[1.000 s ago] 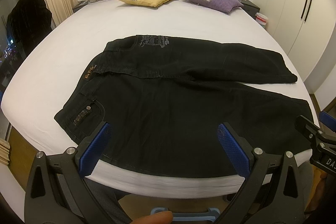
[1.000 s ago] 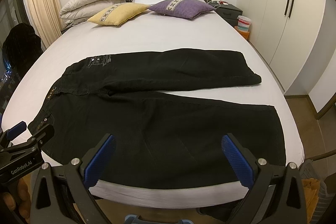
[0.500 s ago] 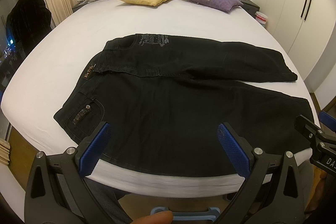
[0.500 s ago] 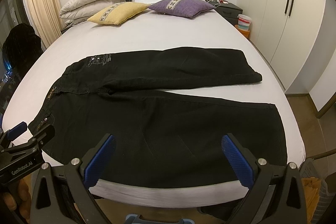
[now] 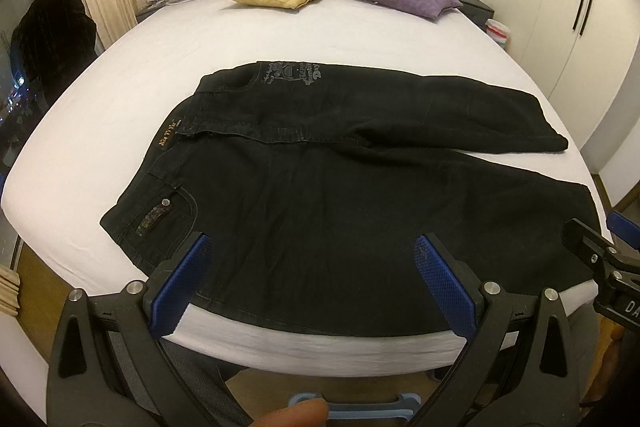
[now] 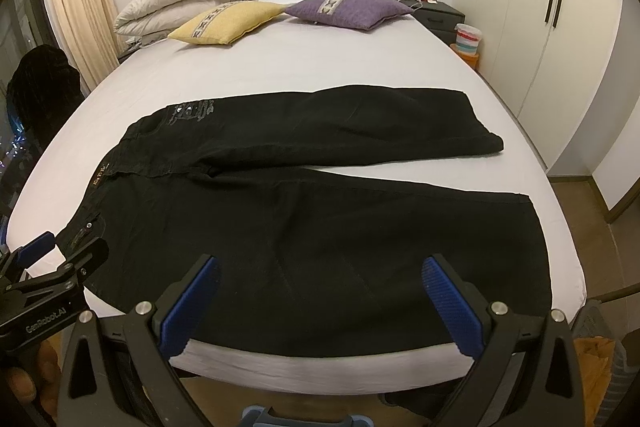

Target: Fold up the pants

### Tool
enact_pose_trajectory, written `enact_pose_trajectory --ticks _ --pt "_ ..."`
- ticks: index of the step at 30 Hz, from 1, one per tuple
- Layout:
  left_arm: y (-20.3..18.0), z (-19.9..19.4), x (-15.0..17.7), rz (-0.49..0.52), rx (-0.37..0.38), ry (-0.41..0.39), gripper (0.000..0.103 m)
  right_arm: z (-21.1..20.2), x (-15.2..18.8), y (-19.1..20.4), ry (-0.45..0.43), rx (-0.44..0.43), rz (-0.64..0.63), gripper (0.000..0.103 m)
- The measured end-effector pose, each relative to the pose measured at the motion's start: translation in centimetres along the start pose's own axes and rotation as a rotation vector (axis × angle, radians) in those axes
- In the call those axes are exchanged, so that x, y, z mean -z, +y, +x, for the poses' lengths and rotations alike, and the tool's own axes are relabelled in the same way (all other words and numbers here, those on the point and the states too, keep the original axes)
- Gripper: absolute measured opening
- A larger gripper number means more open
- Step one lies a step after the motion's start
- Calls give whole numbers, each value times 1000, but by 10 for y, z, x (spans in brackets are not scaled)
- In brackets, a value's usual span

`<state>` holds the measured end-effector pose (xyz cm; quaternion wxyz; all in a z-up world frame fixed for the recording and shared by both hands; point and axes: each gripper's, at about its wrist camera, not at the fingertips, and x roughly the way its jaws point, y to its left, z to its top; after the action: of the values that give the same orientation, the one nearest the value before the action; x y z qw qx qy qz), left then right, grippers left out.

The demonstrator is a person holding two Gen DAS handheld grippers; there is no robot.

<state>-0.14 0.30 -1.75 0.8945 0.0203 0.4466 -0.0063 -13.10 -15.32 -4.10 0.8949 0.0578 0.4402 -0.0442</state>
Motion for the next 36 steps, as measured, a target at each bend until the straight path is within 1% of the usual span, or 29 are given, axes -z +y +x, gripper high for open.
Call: enact_pose_trajectory --ticks 3,4,6,8,10,12,13,15,16,19,21,22,23,26,28,31,33,35,36 --pt "2 5 -1 24 5 -10 103 4 -2 -3 6 -35 -9 103" --pt "6 7 -3 32 13 -20 103 5 -4 -5 8 -59 -15 103" --pt "14 13 -9 35 40 -28 103 9 -10 -11 6 -135 -34 103" --pt "29 22 -21 29 84 -37 103 11 -20 -20 -6 -203 -56 103" --pt "43 31 -36 39 116 -50 103 14 -37 -30 -29 -271 -86 103" --pt "55 44 -54 75 129 -63 103 16 -56 -41 -65 -322 -116 103" --pt "61 51 -66 102 123 -69 103 17 -64 -44 -75 -333 -127 103" --pt "73 73 -94 170 55 -69 103 25 -86 -50 -90 -344 -175 103" --pt "78 82 -106 196 40 -60 103 31 -95 -51 -87 -356 -203 103" --pt "92 116 -153 295 27 -18 103 57 -122 -53 -58 -378 -304 103" --pt "100 142 -186 367 2 -15 103 81 -138 -51 -26 -388 -373 103" --pt "103 152 -198 389 11 -2 103 89 -144 -55 -12 -392 -384 103" --pt "109 173 -215 403 37 37 103 99 -151 -56 5 -398 -397 103" --pt "123 224 -250 408 95 135 103 131 -166 -57 47 -424 -427 103" --pt "128 258 -264 431 104 180 103 151 -174 -56 68 -448 -457 103" --pt "128 293 -273 466 104 208 102 175 -181 -54 85 -483 -508 103" --pt "127 313 -279 494 128 230 100 194 -188 -52 104 -494 -525 102" --pt "126 332 -282 540 146 266 91 209 -193 -52 129 -506 -526 99" --pt "127 340 -282 555 150 290 90 217 -195 -51 139 -512 -524 98"
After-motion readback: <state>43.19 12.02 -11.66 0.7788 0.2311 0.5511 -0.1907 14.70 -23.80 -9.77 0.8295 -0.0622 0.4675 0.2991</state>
